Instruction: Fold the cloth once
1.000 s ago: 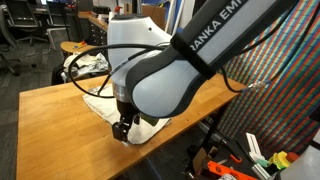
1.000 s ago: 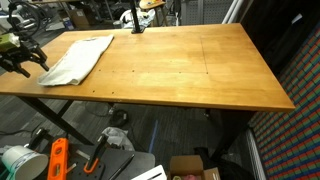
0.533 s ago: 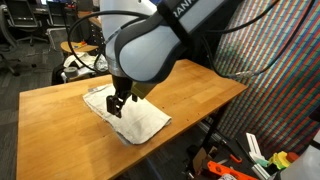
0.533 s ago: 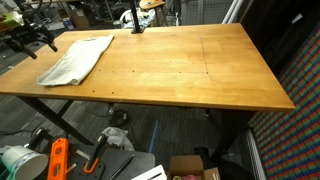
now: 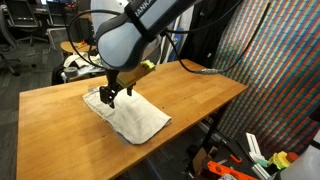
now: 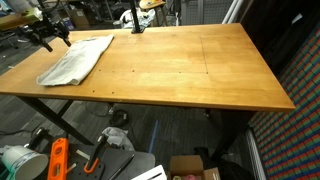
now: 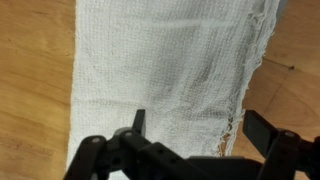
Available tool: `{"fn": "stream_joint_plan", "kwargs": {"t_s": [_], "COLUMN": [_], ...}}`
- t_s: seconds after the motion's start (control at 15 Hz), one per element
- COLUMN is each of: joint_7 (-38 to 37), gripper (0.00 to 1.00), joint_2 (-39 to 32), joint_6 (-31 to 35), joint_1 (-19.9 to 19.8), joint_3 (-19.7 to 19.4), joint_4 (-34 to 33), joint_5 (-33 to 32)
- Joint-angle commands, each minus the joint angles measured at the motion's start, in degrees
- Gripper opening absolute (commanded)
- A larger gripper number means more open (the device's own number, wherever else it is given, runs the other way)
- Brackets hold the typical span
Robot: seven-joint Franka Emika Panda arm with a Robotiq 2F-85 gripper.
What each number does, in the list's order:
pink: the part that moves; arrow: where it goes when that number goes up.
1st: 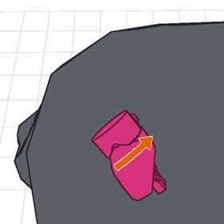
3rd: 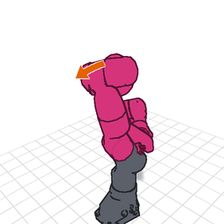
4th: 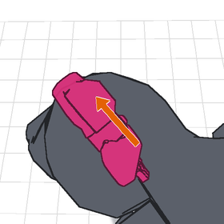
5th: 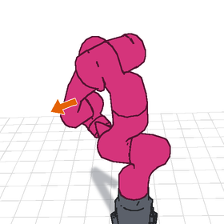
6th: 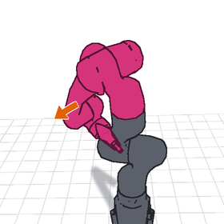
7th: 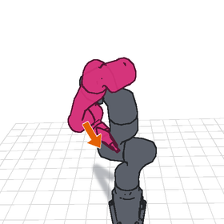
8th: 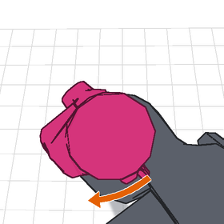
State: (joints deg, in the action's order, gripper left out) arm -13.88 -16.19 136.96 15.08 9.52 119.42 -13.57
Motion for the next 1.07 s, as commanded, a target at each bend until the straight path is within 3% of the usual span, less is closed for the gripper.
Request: {"fn": "stream_joint_plan", "kwargs": {"t_s": [0.0,0.4,1.0], "joint_7": [-0.36,-3.05,-12.18], "gripper": [1.00,1.00,1.00], "joint_2": [-6.60,-13.23,-19.35], "joint_6": [-1.08,1.90,6.22], "joint_1": [0.18,0.82,4.01], "joint_3": [-0.95,-2.89,-8.33], "joint_4": [-7.55,-14.23,-21.22], "joint_5": [2.39,5.43,4.37]}}
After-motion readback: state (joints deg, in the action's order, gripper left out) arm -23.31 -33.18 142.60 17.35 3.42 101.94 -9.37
